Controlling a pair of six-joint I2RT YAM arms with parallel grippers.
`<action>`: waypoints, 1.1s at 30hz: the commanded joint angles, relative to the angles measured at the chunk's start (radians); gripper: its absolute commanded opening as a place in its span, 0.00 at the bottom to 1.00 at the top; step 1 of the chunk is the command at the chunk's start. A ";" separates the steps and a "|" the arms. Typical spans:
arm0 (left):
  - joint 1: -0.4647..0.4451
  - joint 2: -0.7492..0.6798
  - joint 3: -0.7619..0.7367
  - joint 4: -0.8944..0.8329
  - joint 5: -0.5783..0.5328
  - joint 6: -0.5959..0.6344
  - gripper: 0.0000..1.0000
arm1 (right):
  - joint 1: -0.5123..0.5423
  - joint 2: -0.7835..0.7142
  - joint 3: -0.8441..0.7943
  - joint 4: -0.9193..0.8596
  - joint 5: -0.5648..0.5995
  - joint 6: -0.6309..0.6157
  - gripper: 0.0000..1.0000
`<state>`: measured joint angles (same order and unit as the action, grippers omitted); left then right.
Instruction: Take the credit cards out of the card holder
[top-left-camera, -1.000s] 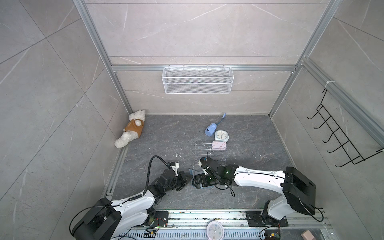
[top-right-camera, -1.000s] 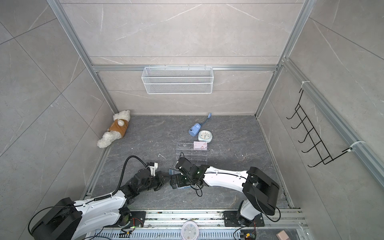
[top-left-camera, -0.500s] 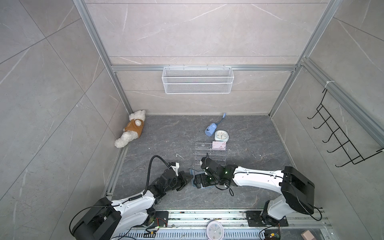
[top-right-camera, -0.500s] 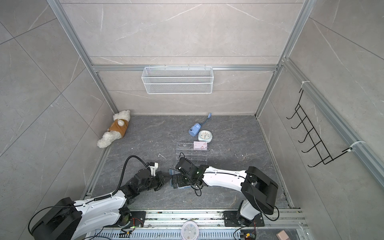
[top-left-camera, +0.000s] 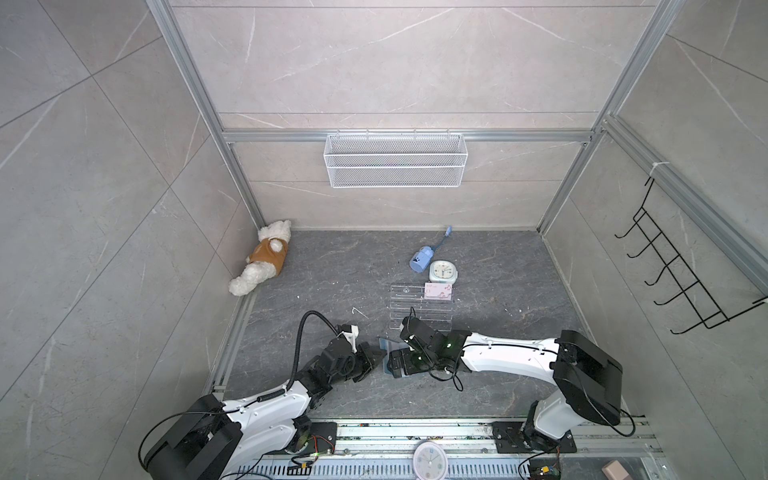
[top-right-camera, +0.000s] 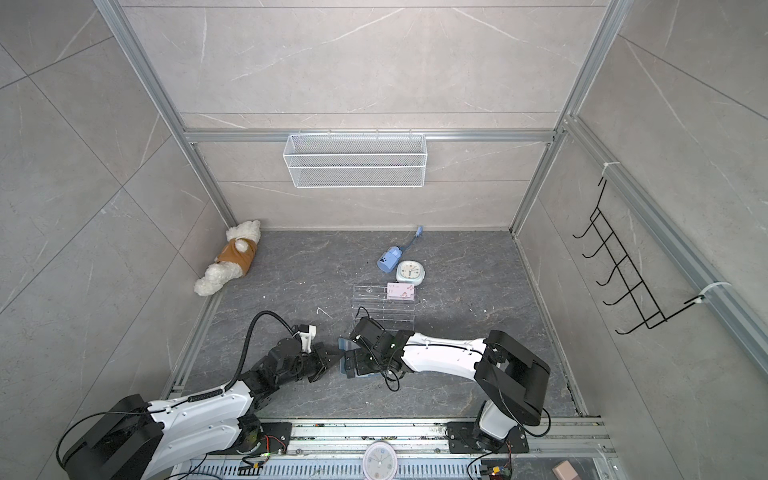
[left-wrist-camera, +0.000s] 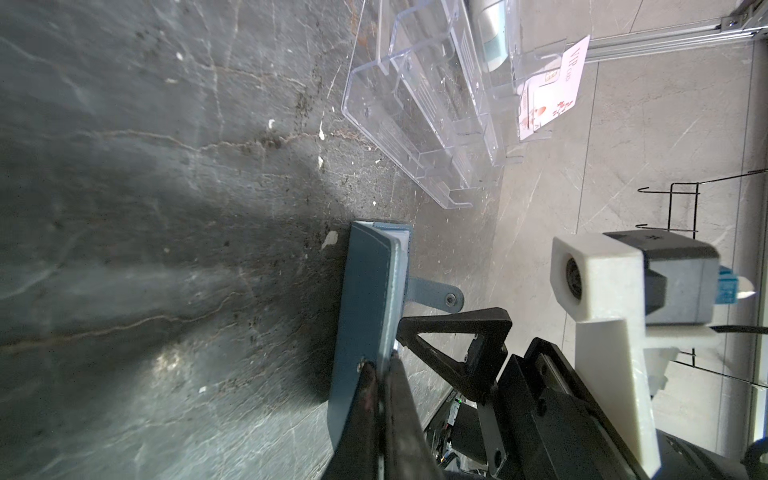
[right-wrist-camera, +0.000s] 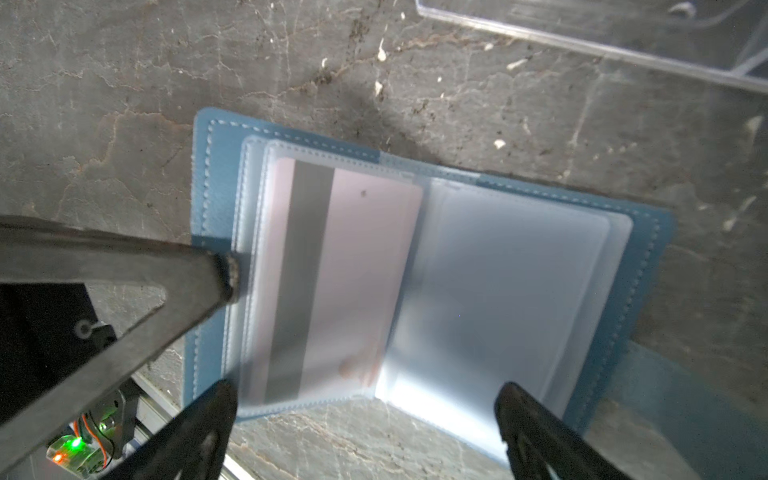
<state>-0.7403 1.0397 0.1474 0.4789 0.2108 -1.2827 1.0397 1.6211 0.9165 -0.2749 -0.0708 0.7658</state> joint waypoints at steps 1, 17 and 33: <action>-0.005 -0.018 0.024 0.035 -0.012 0.022 0.00 | 0.005 0.015 0.016 0.011 0.003 0.013 1.00; -0.008 -0.018 0.026 0.030 -0.018 0.024 0.00 | 0.005 0.032 0.026 0.001 0.017 0.024 0.99; -0.010 -0.017 0.026 0.018 -0.017 0.030 0.00 | 0.004 0.009 0.021 -0.066 0.124 0.030 0.93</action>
<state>-0.7464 1.0374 0.1474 0.4717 0.1883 -1.2785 1.0443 1.6466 0.9295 -0.2810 -0.0185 0.7761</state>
